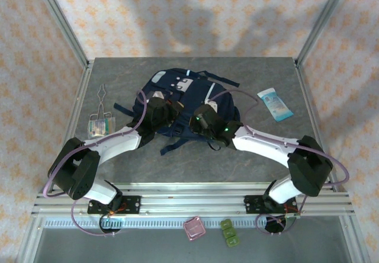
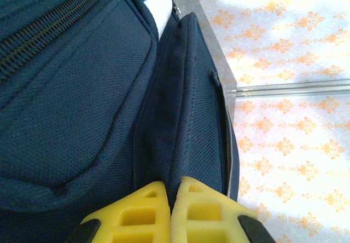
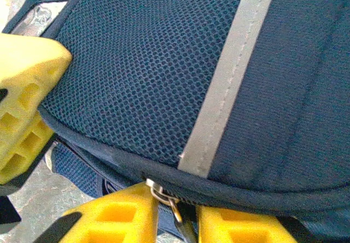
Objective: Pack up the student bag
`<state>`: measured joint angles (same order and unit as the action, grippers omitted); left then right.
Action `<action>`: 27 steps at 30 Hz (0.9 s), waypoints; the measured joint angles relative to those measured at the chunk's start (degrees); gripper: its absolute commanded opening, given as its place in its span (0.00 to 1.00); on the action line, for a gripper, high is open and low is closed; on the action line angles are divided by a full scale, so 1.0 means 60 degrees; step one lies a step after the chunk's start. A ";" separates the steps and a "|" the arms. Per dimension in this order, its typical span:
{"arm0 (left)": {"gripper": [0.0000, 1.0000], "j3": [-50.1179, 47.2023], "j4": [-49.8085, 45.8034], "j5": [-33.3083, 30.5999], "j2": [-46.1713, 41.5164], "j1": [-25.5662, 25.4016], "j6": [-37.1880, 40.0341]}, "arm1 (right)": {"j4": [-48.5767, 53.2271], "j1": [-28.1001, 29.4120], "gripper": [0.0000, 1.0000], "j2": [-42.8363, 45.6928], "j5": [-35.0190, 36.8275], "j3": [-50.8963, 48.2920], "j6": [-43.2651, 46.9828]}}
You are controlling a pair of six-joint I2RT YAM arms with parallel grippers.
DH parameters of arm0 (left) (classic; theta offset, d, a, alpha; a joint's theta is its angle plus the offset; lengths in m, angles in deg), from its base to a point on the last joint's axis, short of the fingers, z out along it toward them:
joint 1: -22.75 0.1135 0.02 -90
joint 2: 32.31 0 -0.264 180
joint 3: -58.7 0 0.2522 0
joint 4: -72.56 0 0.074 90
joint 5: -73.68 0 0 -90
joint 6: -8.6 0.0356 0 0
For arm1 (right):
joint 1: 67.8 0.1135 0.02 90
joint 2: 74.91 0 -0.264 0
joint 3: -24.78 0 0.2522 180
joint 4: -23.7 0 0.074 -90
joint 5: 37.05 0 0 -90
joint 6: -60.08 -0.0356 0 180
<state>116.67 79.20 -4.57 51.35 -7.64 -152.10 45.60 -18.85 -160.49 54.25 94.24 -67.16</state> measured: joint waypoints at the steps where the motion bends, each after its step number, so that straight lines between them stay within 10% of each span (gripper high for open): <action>1: 0.00 0.0000 0.0004 0.0000 0.0004 0.0000 -0.0004 | 0.0036 0.0007 0.18 -0.0062 0.0051 0.0066 -0.0004; 6: 0.00 0.0000 0.0047 -0.0036 0.0047 0.0004 -0.0004 | 0.0455 0.0044 0.00 -0.0426 0.0331 0.0463 -0.0015; 27: 0.00 -0.0040 -0.0029 0.0907 0.0066 0.0113 0.0765 | 0.0703 -0.1239 0.00 0.1501 0.0437 -0.1366 0.1417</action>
<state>116.43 79.03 0.87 51.74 -6.96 -147.51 49.82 -26.29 -151.48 56.88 86.04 -58.65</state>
